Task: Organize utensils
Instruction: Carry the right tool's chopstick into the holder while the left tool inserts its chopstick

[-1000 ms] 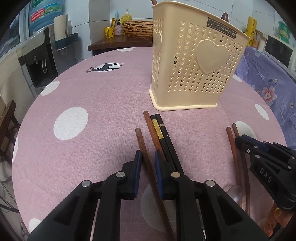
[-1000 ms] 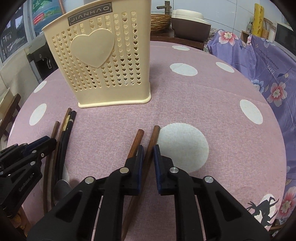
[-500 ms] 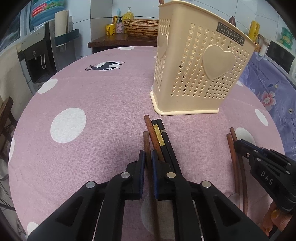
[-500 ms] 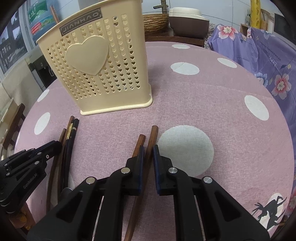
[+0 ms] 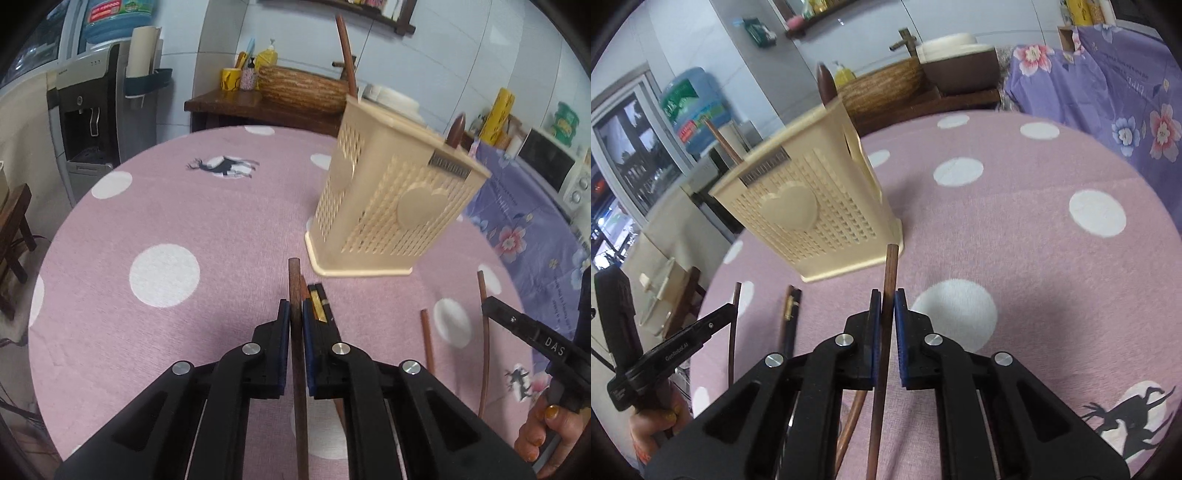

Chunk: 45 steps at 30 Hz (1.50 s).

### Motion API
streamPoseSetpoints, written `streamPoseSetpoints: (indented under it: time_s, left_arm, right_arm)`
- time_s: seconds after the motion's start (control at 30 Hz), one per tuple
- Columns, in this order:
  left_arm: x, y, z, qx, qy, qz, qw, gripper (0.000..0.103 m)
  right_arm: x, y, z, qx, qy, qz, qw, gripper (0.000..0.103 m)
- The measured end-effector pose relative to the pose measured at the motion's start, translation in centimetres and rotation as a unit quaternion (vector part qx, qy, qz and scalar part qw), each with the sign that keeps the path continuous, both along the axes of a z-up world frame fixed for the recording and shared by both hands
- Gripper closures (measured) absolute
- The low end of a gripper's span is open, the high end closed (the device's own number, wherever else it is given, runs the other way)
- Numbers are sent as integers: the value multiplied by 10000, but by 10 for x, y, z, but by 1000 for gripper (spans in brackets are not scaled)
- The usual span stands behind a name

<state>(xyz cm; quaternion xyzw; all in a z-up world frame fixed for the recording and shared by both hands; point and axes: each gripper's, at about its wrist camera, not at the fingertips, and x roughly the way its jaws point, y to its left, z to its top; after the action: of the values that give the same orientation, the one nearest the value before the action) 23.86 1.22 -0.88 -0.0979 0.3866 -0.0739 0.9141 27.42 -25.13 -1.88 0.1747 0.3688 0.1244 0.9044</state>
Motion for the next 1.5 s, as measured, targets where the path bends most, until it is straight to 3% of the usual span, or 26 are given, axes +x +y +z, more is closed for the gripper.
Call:
streamPoseSetpoints:
  time_s: [0.3, 0.6, 1.5]
  left_arm:
    - [-14, 18, 47, -81, -588, 92, 9982, 95]
    - [-25, 33, 88, -109, -1170, 266, 9927, 95]
    - [-28, 37, 114, -107, -1433, 242, 9893, 95]
  right_arm:
    - [-31, -13, 59, 40, -831, 224, 9963, 95]
    - [-49, -16, 105, -275, -1511, 222, 9879, 95]
    - [-56, -10, 131, -302, -1832, 436, 9816, 95]
